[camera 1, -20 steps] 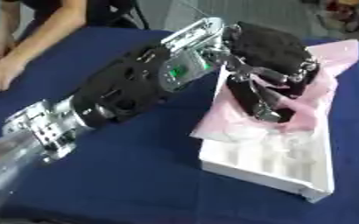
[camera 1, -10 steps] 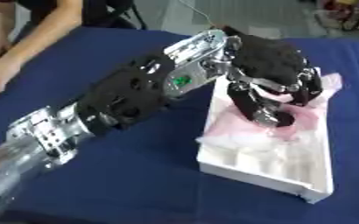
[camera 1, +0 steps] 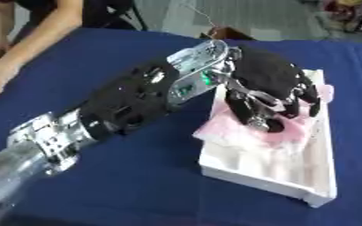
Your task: Pick up objects on the table and place them in the box.
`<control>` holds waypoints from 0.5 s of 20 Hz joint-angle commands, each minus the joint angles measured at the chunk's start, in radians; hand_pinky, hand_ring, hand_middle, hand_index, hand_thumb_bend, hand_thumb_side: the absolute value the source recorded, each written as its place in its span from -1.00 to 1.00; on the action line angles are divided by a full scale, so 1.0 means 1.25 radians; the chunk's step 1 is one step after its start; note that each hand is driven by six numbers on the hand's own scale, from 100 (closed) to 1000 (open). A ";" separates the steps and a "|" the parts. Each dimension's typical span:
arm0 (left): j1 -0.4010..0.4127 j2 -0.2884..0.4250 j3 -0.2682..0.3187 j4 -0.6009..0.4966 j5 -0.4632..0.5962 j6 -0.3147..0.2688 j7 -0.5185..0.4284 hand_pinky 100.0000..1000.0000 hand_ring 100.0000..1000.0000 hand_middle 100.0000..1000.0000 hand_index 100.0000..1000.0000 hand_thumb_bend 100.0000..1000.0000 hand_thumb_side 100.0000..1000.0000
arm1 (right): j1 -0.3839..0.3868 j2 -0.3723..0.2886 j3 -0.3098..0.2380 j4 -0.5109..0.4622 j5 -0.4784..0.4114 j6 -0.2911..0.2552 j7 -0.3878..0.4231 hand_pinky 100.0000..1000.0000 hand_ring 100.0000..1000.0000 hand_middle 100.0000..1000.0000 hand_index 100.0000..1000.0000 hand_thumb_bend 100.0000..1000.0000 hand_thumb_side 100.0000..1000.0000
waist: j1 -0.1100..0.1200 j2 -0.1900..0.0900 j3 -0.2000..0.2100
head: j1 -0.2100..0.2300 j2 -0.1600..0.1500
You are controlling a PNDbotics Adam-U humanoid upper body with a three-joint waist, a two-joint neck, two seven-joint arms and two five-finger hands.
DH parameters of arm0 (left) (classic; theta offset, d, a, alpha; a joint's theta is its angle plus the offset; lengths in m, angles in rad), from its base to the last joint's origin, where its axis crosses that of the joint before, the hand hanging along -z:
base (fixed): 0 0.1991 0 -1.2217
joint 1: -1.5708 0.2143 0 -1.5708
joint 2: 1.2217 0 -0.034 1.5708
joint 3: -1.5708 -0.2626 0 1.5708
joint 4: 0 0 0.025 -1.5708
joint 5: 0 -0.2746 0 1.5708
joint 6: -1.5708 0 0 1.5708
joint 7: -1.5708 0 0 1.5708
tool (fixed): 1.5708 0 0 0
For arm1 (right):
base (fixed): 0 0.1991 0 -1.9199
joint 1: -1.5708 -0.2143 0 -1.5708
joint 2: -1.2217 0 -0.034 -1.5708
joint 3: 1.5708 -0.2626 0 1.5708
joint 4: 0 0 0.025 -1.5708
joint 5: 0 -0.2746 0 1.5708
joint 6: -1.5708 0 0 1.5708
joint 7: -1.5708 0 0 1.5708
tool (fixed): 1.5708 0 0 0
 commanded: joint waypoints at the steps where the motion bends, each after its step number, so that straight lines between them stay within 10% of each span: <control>1: -0.008 0.006 0.008 -0.007 -0.011 -0.014 -0.001 0.58 0.68 0.61 0.59 -0.82 -0.84 | -0.010 -0.009 -0.002 -0.018 -0.004 -0.003 0.000 0.10 0.30 0.56 0.86 -1.00 0.32 | -0.004 -0.008 -0.001 | 0.003 -0.011; 10: -0.006 0.014 0.018 -0.018 -0.035 -0.027 0.037 0.83 0.80 0.72 0.69 0.09 -0.67 | -0.009 -0.008 -0.003 -0.017 -0.004 -0.003 -0.001 0.10 0.31 0.56 0.86 -1.00 0.32 | -0.006 -0.008 0.002 | -0.001 -0.011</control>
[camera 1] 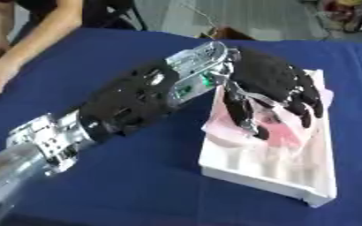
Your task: Pick up objects on the table and place them in the box.
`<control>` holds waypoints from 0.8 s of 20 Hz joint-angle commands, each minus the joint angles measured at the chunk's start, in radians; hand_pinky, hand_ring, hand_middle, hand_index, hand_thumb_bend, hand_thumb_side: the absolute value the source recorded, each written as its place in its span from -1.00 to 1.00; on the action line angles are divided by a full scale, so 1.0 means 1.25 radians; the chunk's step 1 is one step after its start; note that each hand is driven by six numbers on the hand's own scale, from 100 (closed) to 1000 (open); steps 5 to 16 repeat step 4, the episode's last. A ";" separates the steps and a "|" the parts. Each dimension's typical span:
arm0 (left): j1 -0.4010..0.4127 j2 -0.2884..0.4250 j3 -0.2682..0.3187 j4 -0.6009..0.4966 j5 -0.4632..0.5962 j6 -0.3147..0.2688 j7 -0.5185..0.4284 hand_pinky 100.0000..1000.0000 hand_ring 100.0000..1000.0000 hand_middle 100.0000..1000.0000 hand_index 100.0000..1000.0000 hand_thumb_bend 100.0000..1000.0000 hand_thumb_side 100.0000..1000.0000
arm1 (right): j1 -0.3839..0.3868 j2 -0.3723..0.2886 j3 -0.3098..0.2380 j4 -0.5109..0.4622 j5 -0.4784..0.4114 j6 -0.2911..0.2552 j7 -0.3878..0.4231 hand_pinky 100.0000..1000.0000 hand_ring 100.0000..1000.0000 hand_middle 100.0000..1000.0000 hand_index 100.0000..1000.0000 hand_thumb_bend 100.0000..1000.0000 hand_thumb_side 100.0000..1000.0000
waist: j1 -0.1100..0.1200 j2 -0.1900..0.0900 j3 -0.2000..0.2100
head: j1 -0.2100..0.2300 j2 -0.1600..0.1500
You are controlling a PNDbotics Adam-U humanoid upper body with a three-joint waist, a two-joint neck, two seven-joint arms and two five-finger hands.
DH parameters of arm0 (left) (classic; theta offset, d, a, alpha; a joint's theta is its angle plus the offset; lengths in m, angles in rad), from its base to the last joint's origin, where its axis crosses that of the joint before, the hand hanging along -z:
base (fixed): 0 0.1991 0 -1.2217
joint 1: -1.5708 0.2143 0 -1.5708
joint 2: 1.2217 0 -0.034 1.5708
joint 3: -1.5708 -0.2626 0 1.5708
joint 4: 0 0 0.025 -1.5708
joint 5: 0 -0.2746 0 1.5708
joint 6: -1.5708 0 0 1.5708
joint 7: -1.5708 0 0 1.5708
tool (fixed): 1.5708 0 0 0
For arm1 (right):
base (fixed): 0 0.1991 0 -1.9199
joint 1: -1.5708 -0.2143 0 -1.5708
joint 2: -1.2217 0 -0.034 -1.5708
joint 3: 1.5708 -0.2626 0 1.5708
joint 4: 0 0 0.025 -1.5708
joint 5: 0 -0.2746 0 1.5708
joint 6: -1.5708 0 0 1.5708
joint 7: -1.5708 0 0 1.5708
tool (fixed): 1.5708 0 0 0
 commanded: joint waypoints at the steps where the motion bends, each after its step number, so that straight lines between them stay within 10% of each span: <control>1: -0.009 0.014 0.016 -0.017 -0.011 -0.006 0.016 0.84 0.81 0.74 0.71 0.15 -0.64 | -0.009 -0.008 -0.003 -0.017 -0.004 -0.003 -0.001 0.10 0.31 0.56 0.86 -1.00 0.31 | -0.005 -0.008 0.002 | 0.000 -0.011; 16: -0.009 0.017 0.017 -0.023 -0.017 -0.007 0.033 0.86 0.82 0.75 0.73 0.22 -0.44 | -0.008 -0.008 -0.003 -0.017 -0.004 -0.003 -0.001 0.10 0.31 0.56 0.86 -1.00 0.31 | -0.006 -0.008 0.003 | -0.001 -0.011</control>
